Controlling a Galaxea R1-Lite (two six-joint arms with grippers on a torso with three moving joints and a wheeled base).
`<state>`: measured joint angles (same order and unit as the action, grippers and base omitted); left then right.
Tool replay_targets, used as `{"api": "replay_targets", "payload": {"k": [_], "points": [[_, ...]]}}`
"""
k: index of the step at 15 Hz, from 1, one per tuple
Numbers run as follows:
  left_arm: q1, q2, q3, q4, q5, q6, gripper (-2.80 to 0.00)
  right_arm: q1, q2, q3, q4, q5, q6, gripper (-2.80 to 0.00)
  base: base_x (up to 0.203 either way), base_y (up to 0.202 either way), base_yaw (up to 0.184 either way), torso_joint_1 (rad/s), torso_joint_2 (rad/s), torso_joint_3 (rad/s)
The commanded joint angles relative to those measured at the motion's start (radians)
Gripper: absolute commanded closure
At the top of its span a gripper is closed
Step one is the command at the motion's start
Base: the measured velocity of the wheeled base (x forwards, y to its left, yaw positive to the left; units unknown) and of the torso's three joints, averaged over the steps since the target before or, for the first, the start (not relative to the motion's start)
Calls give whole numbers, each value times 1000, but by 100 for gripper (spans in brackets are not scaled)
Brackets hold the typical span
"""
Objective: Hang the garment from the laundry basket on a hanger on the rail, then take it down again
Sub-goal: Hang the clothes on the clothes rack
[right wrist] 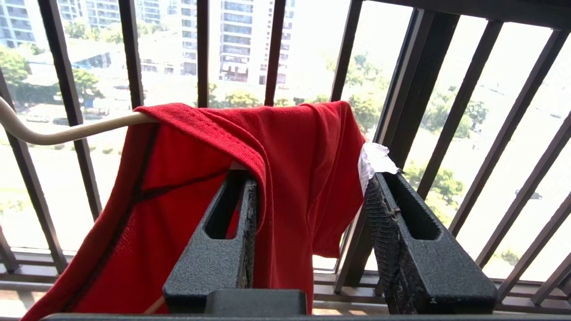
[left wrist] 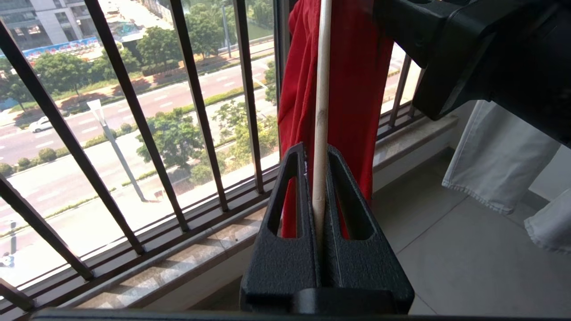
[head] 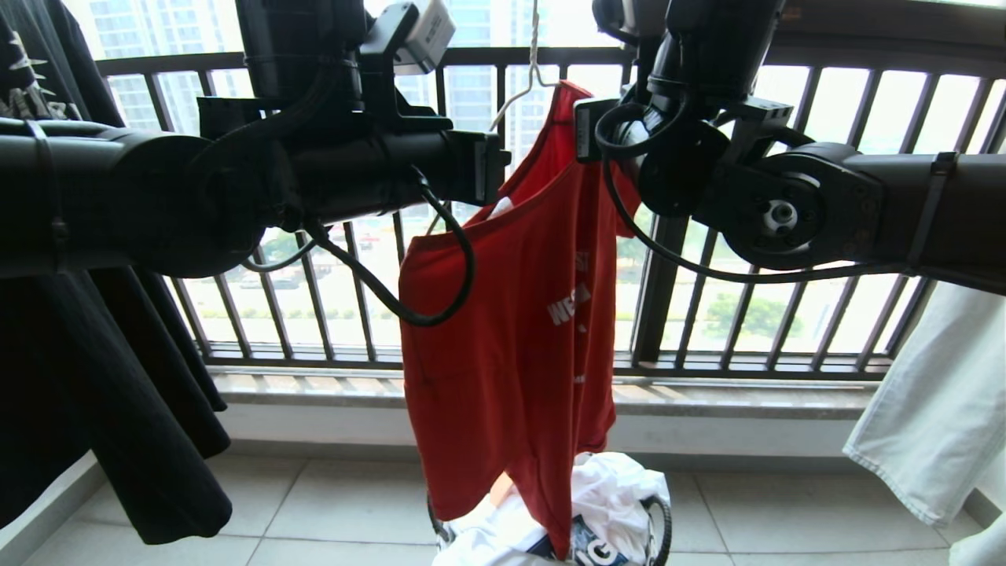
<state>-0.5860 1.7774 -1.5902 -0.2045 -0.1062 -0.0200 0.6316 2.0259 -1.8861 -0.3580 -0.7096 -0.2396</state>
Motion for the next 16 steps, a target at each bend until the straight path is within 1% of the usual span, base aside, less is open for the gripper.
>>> {"api": "replay_targets", "payload": {"k": [1,6,11,14,16], "points": [[0,-1,22,-1,0,0,0,-2,17,-42,2,-4,-4,0,0,0,0,0,0,0],[0,-16,82,-2,-4,8,0,-24,20,-62,2,2,-37,0,0,0,0,0,0,0],[-1,-29,129,-3,-13,10,0,-48,20,-70,3,17,-40,0,0,0,0,0,0,0],[0,-57,162,-3,-87,11,0,-59,22,-74,5,27,-40,0,0,0,0,0,0,0],[0,-59,163,-3,-92,11,0,-62,22,-74,5,27,-40,0,0,0,0,0,0,0]]}}
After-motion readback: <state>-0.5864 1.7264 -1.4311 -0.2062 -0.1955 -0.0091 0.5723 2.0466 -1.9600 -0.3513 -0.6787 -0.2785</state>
